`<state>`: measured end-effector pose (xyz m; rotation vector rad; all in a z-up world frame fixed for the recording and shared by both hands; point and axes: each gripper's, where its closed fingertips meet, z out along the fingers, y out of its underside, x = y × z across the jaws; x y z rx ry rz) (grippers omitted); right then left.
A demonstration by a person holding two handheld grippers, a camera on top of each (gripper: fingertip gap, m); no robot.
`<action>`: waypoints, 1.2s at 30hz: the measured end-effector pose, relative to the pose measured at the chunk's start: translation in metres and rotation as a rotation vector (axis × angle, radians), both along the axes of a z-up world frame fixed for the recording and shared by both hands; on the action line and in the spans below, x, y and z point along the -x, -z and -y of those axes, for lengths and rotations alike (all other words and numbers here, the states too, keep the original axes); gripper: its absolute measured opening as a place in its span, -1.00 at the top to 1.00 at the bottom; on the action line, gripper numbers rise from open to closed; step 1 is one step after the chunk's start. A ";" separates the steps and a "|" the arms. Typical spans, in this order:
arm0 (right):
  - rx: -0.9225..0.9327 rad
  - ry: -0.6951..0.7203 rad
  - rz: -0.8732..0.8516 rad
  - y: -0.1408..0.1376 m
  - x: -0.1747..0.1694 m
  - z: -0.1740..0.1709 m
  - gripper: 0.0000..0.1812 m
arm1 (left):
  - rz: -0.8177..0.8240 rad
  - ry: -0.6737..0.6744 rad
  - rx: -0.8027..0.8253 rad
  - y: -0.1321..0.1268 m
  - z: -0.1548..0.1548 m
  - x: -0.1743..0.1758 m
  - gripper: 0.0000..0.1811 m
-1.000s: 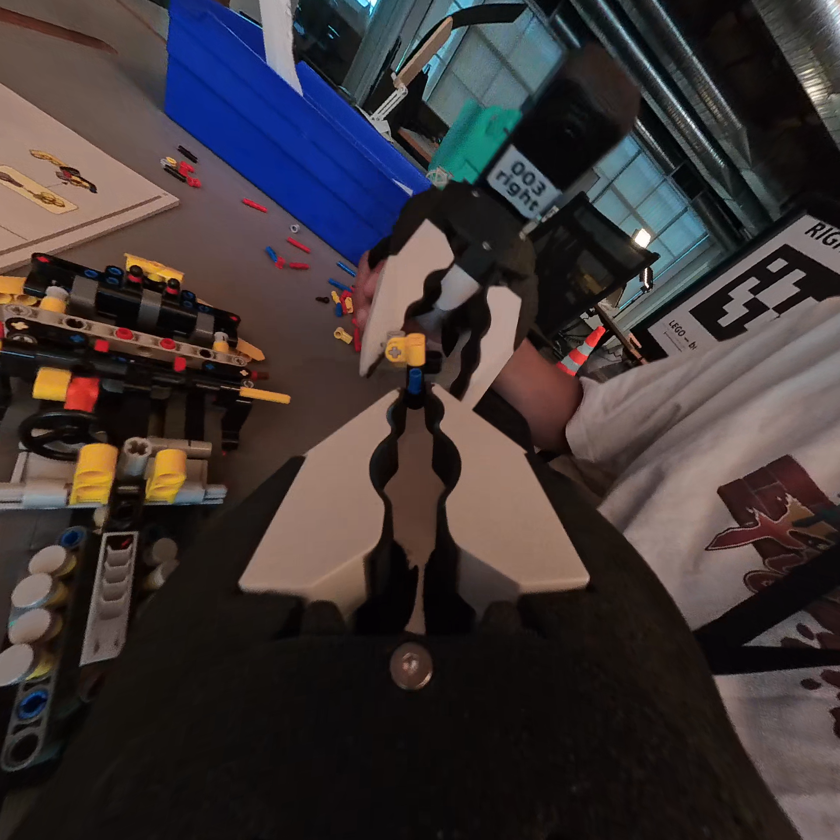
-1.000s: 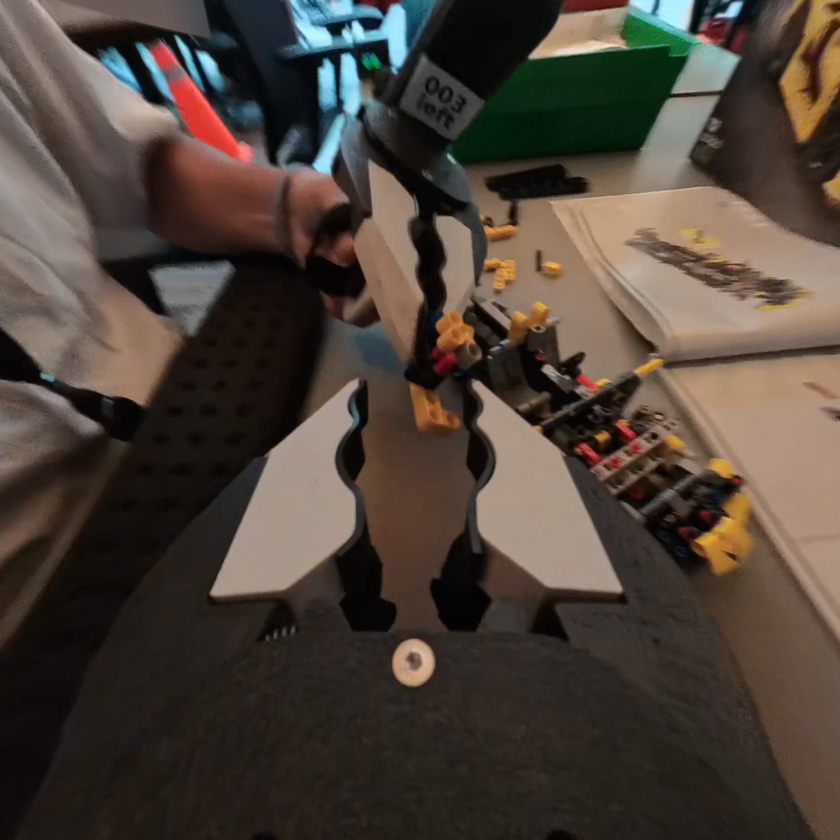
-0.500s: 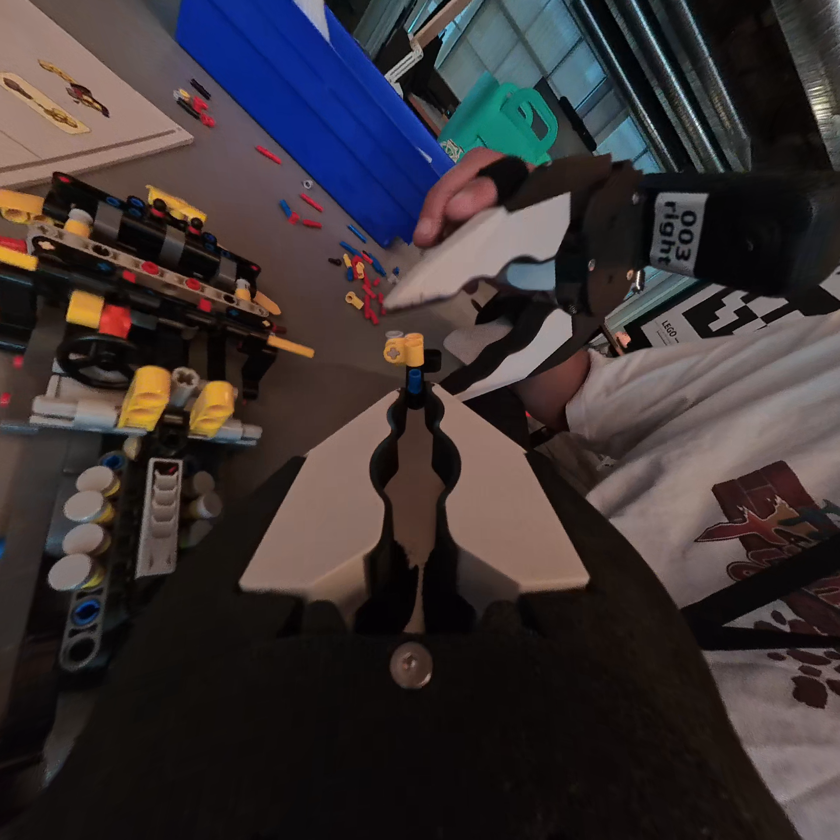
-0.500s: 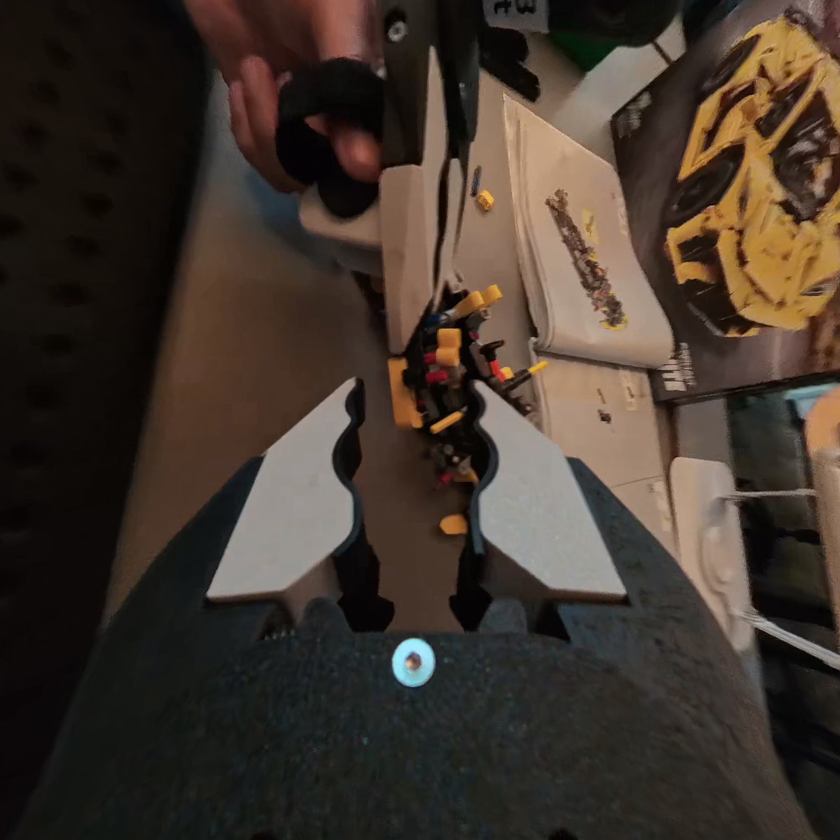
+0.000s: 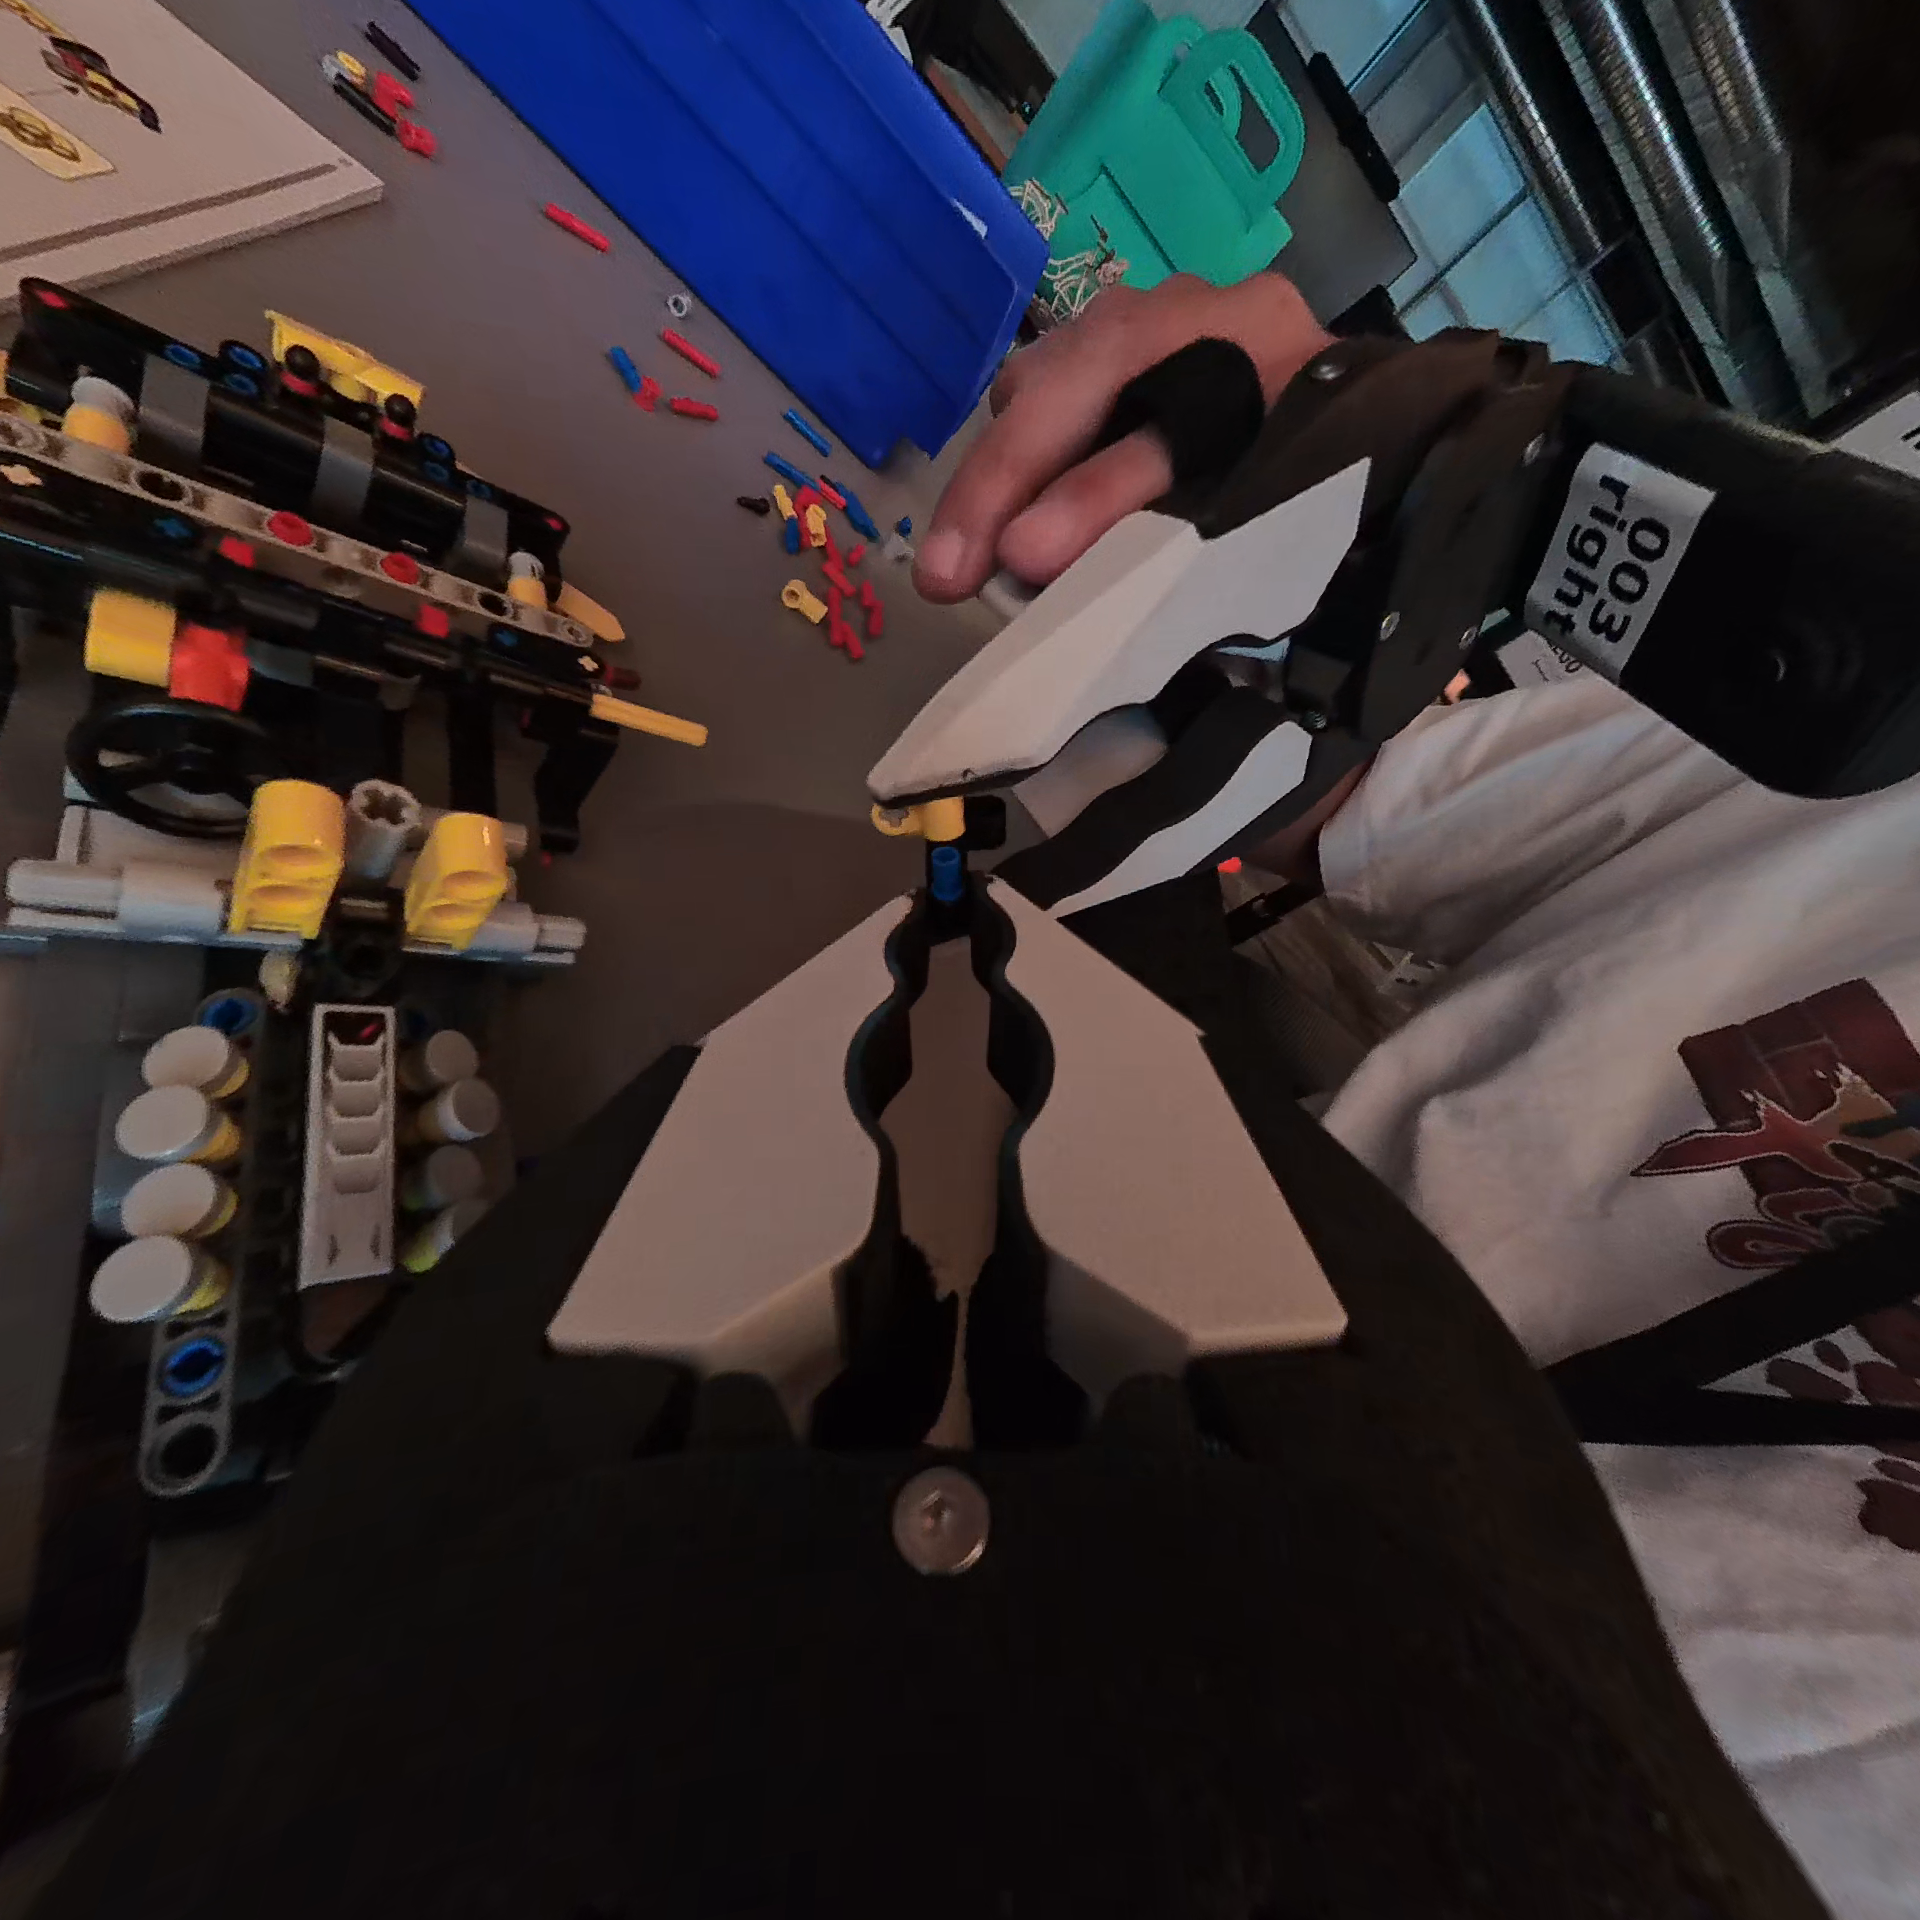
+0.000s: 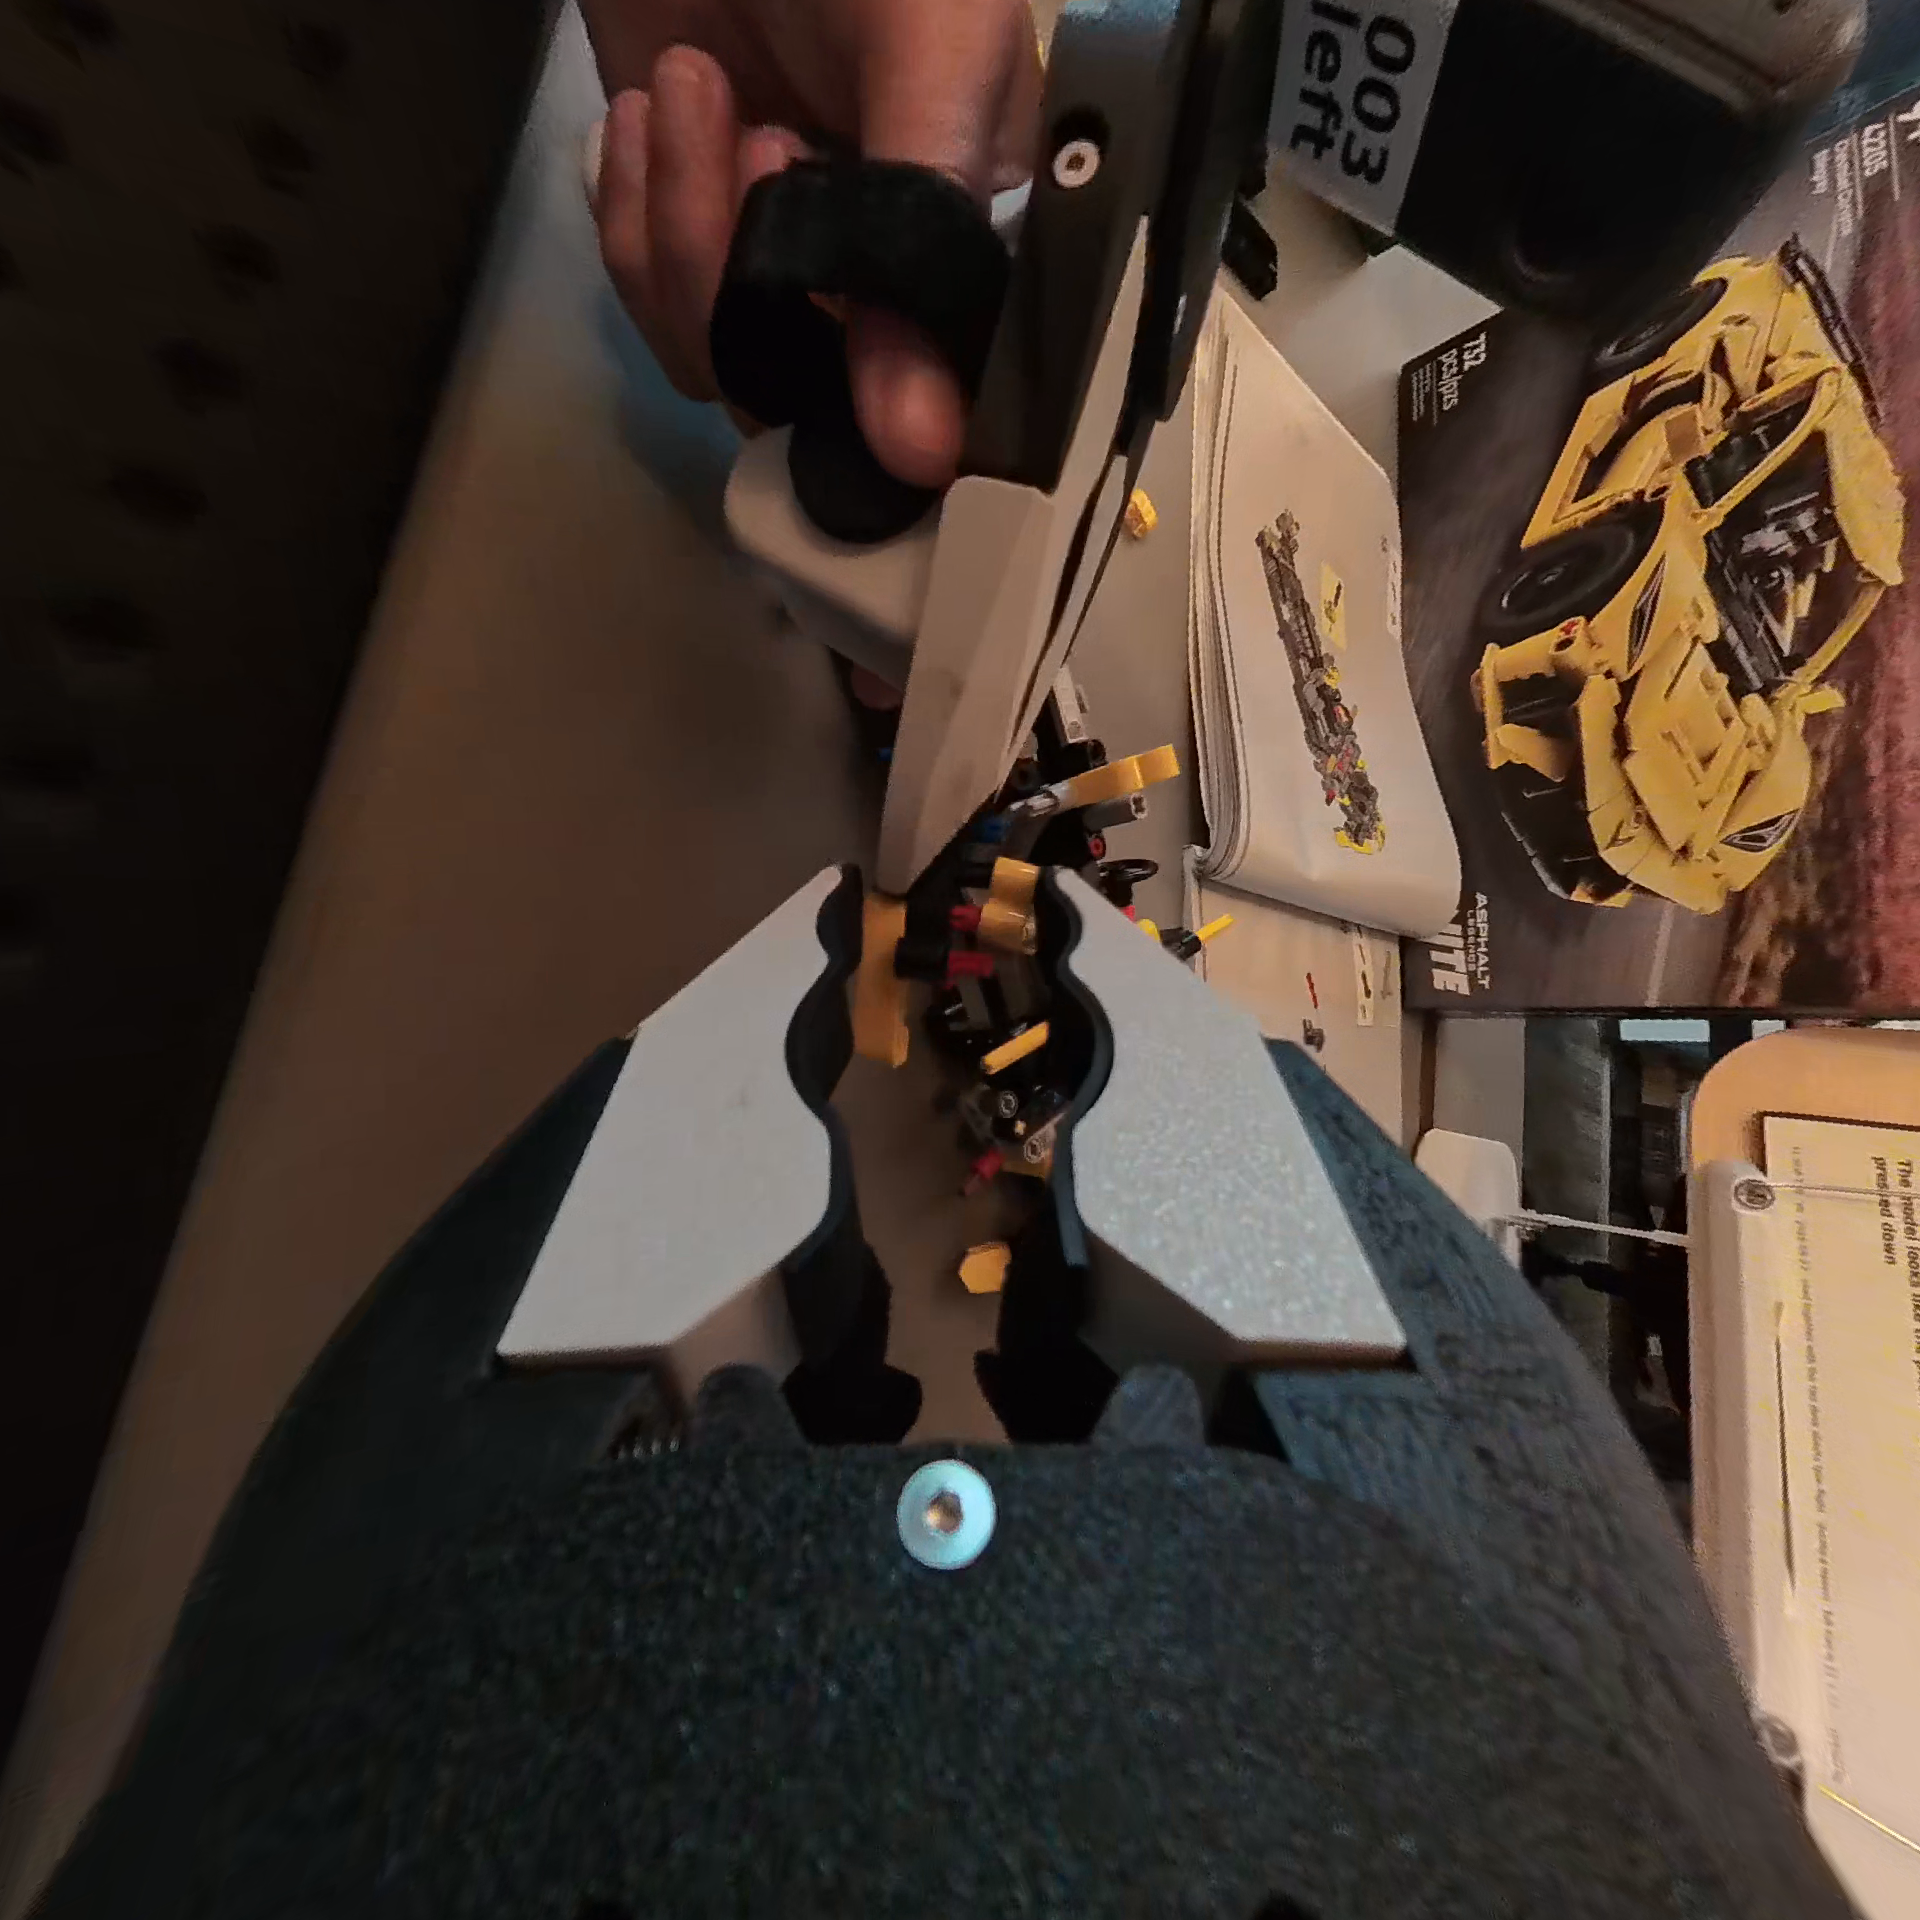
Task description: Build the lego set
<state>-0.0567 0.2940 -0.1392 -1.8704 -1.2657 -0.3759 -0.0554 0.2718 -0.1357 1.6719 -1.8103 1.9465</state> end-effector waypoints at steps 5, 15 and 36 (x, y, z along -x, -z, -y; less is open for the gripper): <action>0.018 -0.008 -0.009 0.003 0.001 0.000 0.66 | -0.001 0.015 -0.041 0.004 0.001 0.001 0.92; -0.073 0.035 -0.197 -0.020 -0.004 -0.011 0.66 | 0.095 -0.058 0.047 -0.021 -0.011 -0.006 0.91; -0.187 0.228 -0.448 -0.029 -0.008 -0.022 0.46 | 0.154 -0.170 0.081 -0.033 -0.034 -0.010 0.91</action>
